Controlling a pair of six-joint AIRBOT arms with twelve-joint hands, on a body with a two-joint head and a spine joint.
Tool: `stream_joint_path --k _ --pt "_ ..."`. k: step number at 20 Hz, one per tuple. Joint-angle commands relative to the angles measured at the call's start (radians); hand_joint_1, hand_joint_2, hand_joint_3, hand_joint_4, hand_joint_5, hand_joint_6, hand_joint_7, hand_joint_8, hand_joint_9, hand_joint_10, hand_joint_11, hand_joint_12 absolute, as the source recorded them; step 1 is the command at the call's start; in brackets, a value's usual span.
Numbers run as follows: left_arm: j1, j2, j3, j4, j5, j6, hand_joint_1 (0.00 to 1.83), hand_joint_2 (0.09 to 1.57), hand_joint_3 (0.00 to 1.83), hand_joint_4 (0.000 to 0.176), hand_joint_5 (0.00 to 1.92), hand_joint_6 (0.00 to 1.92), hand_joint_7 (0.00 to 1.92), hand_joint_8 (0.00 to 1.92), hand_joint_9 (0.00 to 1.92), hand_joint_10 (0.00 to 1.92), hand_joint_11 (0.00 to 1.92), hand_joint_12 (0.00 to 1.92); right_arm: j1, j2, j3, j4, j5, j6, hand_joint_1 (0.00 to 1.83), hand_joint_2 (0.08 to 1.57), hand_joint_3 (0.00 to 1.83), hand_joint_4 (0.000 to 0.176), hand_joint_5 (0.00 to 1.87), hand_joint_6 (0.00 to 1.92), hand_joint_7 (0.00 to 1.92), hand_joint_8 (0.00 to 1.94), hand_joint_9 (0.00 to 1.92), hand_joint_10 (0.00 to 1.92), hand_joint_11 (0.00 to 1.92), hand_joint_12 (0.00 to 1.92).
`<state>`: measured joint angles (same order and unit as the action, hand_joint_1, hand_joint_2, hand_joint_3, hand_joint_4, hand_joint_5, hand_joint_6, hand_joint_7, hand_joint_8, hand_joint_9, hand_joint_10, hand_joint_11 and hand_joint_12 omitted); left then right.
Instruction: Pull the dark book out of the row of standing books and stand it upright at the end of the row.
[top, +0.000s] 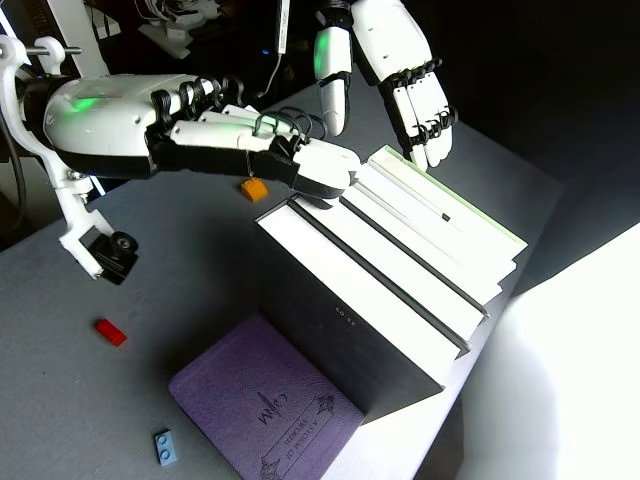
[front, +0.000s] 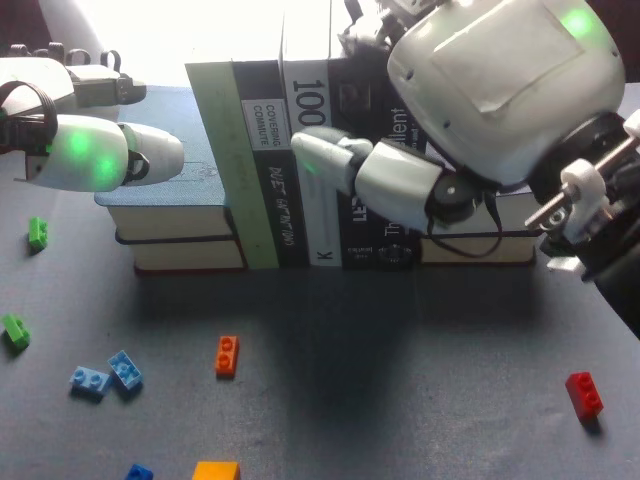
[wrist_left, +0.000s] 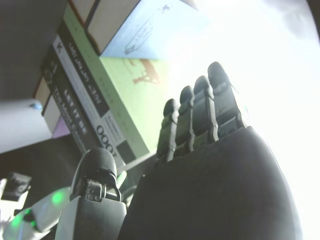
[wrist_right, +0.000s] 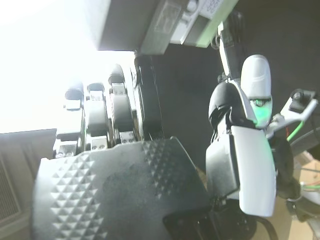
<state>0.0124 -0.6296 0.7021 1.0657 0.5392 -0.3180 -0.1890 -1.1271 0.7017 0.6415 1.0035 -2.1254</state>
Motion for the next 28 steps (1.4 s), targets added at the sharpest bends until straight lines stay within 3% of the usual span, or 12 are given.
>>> stream_joint_path --k 1,4,6,10,11,15,17,23,25,27,28 --pt "-0.013 0.009 0.005 0.053 -0.031 0.000 0.00 1.31 0.00 0.038 0.08 0.00 0.06 0.00 0.04 0.00 0.00 0.22 -0.006 0.009 -0.009 -0.037 0.055 -0.010 0.00 1.17 0.00 0.000 0.78 0.00 0.28 0.00 0.12 0.00 0.00 0.39" --pt "-0.013 0.009 0.005 0.053 -0.031 0.000 0.00 1.30 0.00 0.036 0.10 0.00 0.09 0.01 0.07 0.01 0.00 0.33 -0.027 0.027 -0.047 -0.026 0.071 -0.048 0.00 1.17 0.00 0.000 0.78 0.00 0.27 0.00 0.12 0.00 0.00 0.36" --pt "-0.013 0.009 0.005 0.053 -0.031 0.000 0.00 1.30 0.00 0.044 0.07 0.01 0.07 0.00 0.05 0.01 0.00 0.22 -0.041 0.039 -0.085 -0.015 0.074 -0.079 0.00 1.17 0.00 0.000 0.78 0.00 0.27 0.00 0.11 0.00 0.00 0.31" --pt "-0.013 0.009 0.005 0.053 -0.031 0.000 0.00 1.29 0.00 0.036 0.09 0.01 0.08 0.00 0.06 0.01 0.00 0.26 -0.071 0.064 -0.174 0.005 0.093 -0.151 0.00 1.17 0.00 0.000 0.79 0.00 0.27 0.00 0.13 0.01 0.00 0.35" --pt "-0.013 0.009 0.005 0.053 -0.031 0.000 0.00 1.29 0.00 0.043 0.09 0.01 0.08 0.00 0.05 0.00 0.00 0.27 -0.077 0.071 -0.194 0.005 0.094 -0.165 0.00 1.17 0.00 0.000 0.79 0.00 0.28 0.00 0.14 0.01 0.00 0.38" --pt "-0.013 0.009 0.005 0.053 -0.031 0.000 0.00 1.31 0.00 0.037 0.08 0.00 0.08 0.00 0.05 0.00 0.00 0.27 -0.095 0.092 -0.255 0.005 0.093 -0.203 0.00 1.17 0.00 0.000 0.77 0.00 0.25 0.00 0.12 0.00 0.00 0.32" --pt "-0.013 0.009 0.005 0.053 -0.031 0.000 0.00 1.31 0.00 0.037 0.11 0.01 0.11 0.01 0.08 0.01 0.00 0.38 -0.100 0.100 -0.273 0.005 0.092 -0.211 0.00 1.18 0.00 0.000 0.77 0.00 0.25 0.00 0.12 0.00 0.00 0.31" --pt "-0.013 0.009 0.005 0.054 -0.031 0.000 0.00 1.31 0.00 0.042 0.11 0.01 0.09 0.00 0.07 0.00 0.00 0.30 -0.121 0.120 -0.312 0.007 0.078 -0.241 0.00 1.18 0.00 0.000 0.76 0.00 0.25 0.00 0.13 0.00 0.00 0.32" --pt "-0.013 0.009 0.005 0.054 -0.031 0.000 0.00 1.31 0.00 0.046 0.10 0.00 0.10 0.01 0.08 0.01 0.00 0.38 -0.133 0.127 -0.323 0.012 0.070 -0.248 0.00 1.18 0.00 0.000 0.75 0.00 0.24 0.00 0.11 0.00 0.00 0.27" --pt "-0.013 0.009 0.005 0.054 -0.031 0.000 0.00 1.31 0.00 0.037 0.10 0.00 0.10 0.00 0.08 0.00 0.00 0.30 -0.145 0.130 -0.333 0.014 0.058 -0.259 0.00 1.18 0.00 0.000 0.76 0.01 0.25 0.00 0.12 0.00 0.00 0.30" --pt "-0.013 0.009 0.005 0.054 -0.031 0.000 0.00 1.31 0.00 0.041 0.09 0.00 0.08 0.00 0.06 0.00 0.00 0.25 -0.152 0.131 -0.336 0.014 0.050 -0.268 0.00 1.18 0.00 0.000 0.77 0.01 0.25 0.00 0.12 0.00 0.00 0.30"
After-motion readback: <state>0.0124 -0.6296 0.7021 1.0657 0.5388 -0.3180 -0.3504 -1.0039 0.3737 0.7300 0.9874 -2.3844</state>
